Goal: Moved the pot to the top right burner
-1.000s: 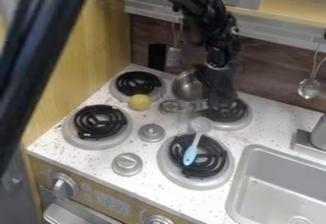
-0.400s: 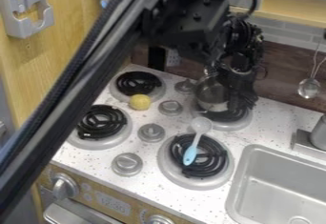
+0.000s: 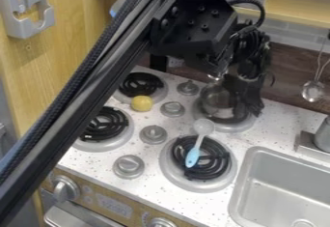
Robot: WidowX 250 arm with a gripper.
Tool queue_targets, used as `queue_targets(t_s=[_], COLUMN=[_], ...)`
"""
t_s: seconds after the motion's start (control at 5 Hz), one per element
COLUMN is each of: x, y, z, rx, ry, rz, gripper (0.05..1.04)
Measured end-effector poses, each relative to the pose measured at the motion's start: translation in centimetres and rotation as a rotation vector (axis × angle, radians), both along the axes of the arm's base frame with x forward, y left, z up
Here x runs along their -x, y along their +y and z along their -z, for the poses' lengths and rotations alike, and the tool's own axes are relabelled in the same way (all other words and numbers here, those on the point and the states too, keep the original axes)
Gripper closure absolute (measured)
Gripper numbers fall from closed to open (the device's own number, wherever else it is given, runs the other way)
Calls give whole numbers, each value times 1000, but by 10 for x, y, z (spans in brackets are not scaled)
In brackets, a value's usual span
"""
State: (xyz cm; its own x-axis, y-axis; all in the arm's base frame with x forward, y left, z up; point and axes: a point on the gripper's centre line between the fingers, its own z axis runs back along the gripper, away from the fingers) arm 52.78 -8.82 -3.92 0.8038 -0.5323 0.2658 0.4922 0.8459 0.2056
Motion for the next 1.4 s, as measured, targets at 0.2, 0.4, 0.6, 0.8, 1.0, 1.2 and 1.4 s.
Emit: queue_targets(t_s=[0.2, 0.4, 0.6, 0.8, 1.0, 1.2, 1.4], x=[2, 4, 17, 30, 59, 84, 105], y=[2, 2, 1, 8, 23, 60, 76], z=[1, 3, -4, -44, -50, -51, -44], rx=[-8, -2, 33, 107, 168, 133, 61], ry=[14, 15, -8, -97, -97, -33, 93], rz=[-12, -25, -35, -56, -101, -176, -244], gripper=[559, 254, 70, 75, 84, 84, 84])
